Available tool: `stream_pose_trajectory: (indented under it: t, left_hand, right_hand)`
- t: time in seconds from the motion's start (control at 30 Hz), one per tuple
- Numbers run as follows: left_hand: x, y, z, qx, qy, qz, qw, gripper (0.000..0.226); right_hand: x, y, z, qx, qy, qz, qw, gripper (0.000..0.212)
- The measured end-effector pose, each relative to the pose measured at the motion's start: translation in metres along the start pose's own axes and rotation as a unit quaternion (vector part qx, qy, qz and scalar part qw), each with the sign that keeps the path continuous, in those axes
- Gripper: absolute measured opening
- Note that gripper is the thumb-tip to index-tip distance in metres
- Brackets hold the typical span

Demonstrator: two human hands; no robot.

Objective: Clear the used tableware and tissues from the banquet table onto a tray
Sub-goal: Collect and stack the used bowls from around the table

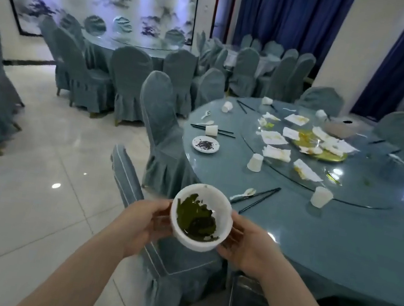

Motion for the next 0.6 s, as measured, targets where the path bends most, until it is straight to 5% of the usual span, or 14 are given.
stream_pose_trajectory:
  t: [0.17, 0.33, 0.6]
  left_hand:
    - [-0.012, -0.077, -0.031, -0.053, -0.015, 0.046, 0.997, 0.021]
    - [-0.007, -0.138, -0.037, -0.119, -0.021, 0.079, 0.989, 0.045]
    - [0.026, -0.257, -0.039, -0.168, -0.052, 0.093, 0.98, 0.044]
  right_hand:
    - [0.012, -0.041, 0.013, -0.053, -0.037, -0.062, 0.996, 0.032]
    - [0.004, -0.074, 0.01, -0.073, -0.106, -0.131, 0.983, 0.011]
    - [-0.049, -0.166, 0.052, -0.044, -0.144, -0.187, 0.971, 0.029]
Point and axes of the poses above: each hand's wrist, its own y-axis away from the middle knuckle, its own x-axis out of the palm, z = x × y, the point moved 4 cm from there along -y, towards the middle knuckle, and after that the axes turned 6 degrees about z, right-handed, at the moved point
